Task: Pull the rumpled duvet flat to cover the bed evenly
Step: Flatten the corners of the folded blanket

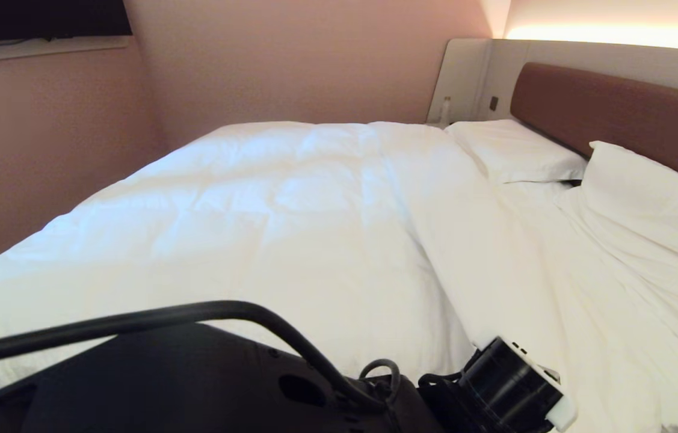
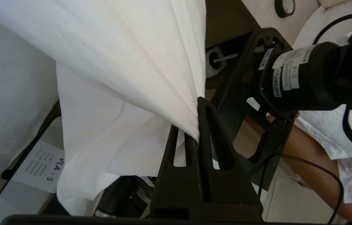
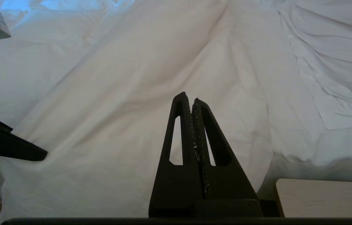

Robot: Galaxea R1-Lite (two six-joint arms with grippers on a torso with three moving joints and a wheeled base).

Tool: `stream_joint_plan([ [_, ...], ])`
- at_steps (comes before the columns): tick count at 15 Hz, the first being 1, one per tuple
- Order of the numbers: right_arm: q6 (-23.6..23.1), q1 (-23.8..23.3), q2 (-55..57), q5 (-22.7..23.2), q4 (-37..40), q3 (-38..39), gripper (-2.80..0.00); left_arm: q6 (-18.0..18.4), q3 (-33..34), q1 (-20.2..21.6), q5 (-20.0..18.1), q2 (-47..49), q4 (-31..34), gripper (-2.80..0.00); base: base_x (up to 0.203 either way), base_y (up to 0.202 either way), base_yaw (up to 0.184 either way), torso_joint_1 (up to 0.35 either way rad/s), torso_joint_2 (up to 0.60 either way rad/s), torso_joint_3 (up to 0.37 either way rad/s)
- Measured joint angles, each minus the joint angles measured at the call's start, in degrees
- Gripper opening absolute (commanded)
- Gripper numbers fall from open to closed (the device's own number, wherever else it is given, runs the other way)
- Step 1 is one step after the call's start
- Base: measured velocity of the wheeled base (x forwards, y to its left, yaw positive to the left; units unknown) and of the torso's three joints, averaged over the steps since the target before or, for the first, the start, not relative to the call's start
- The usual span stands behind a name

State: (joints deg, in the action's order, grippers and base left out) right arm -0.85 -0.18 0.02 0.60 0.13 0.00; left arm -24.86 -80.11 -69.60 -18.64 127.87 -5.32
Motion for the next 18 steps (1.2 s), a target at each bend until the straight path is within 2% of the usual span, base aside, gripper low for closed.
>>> stream_joint_plan([
  [4, 0.0, 0.0, 0.0, 0.0, 0.0, 0.0, -2.8, -0.5, 1.5, 0.2, 1.5, -0.9, -3.3, -2.8, 0.0, 0.0, 0.0, 0.0, 0.0, 0.0],
  [6, 0.0, 0.0, 0.0, 0.0, 0.0, 0.0, -2.8, 1.2, 3.7, 0.3, 3.5, -3.5, -6.7, -2.8, 0.0, 0.0, 0.0, 0.0, 0.0, 0.0],
  [9, 0.0, 0.0, 0.0, 0.0, 0.0, 0.0, -2.8, 3.6, 9.1, -1.4, 4.6, -7.1, -6.1, -2.8, 0.0, 0.0, 0.0, 0.0, 0.0, 0.0],
  [13, 0.0, 0.0, 0.0, 0.0, 0.0, 0.0, -2.8, 3.4, 12.7, -3.4, 4.1, -6.2, -6.7, -2.8, 0.0, 0.0, 0.0, 0.0, 0.0, 0.0],
  [18, 0.0, 0.0, 0.0, 0.0, 0.1, 0.0, -2.8, 2.5, 13.3, -2.8, 4.1, -6.0, -10.9, -2.8, 0.0, 0.0, 0.0, 0.0, 0.0, 0.0],
])
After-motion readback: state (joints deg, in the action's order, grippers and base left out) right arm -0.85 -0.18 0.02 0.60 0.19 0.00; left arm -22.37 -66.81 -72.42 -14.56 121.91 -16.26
